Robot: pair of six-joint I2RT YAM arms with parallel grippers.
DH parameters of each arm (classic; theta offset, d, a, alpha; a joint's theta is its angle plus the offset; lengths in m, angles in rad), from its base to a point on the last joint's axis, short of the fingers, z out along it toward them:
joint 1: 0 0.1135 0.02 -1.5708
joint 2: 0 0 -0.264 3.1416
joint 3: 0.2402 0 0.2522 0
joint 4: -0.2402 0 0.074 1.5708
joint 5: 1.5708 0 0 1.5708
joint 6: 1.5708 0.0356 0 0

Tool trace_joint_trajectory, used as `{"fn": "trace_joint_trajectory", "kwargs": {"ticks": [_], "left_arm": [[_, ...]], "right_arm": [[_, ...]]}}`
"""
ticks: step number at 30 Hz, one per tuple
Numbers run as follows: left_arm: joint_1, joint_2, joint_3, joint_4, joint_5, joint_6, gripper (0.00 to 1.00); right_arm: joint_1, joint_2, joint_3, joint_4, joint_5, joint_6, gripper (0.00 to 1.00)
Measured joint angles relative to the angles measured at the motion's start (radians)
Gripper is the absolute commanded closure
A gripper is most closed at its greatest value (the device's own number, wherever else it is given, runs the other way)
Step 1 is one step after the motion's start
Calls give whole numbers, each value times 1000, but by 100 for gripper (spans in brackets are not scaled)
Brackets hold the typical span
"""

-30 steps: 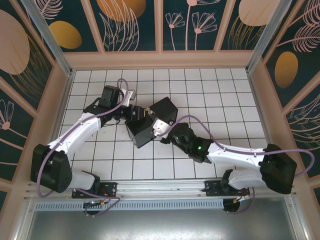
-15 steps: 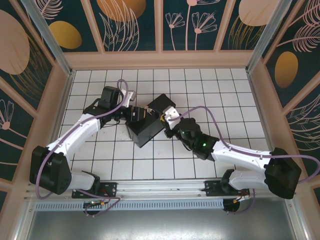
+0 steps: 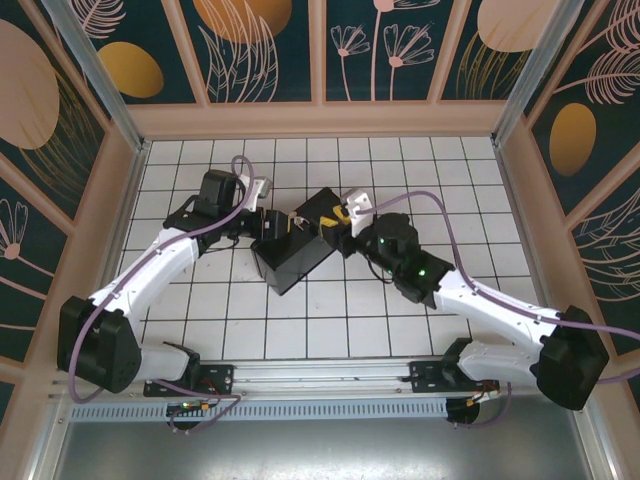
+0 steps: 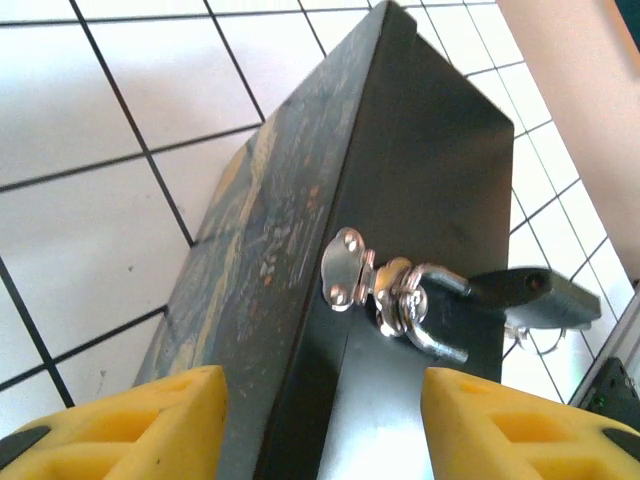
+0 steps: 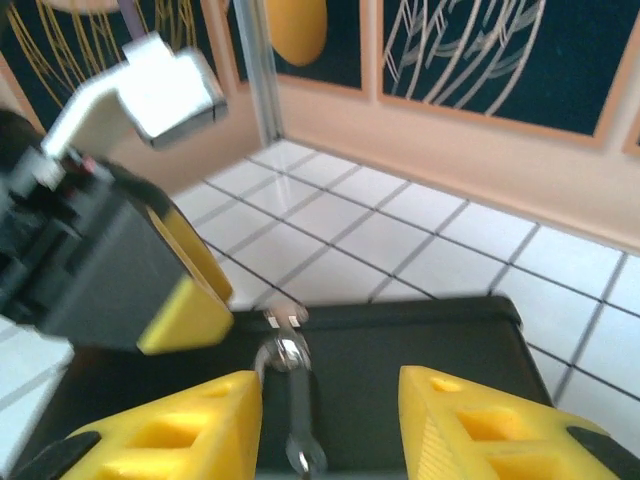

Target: Unlock the padlock with the key

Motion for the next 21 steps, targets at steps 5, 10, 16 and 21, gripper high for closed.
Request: {"fn": "trace_joint_trajectory", "kwargs": {"ticks": [5,10,16,21], "left_arm": [[0,-16,24,-2,-35,-10,42],[0,-39,23,-14,-72,-15,42],[0,-58,19,-19,-83,-15,43],[0,-69,17,-32,-83,-15,44]], "right_arm": [[-2,74,97,-66,-62,-2,53],[-13,164,138,-174,-111,-1,53],[-34,212,160,-266,-128,18,67],[-115,212,172,-278,-198,81,74]]}}
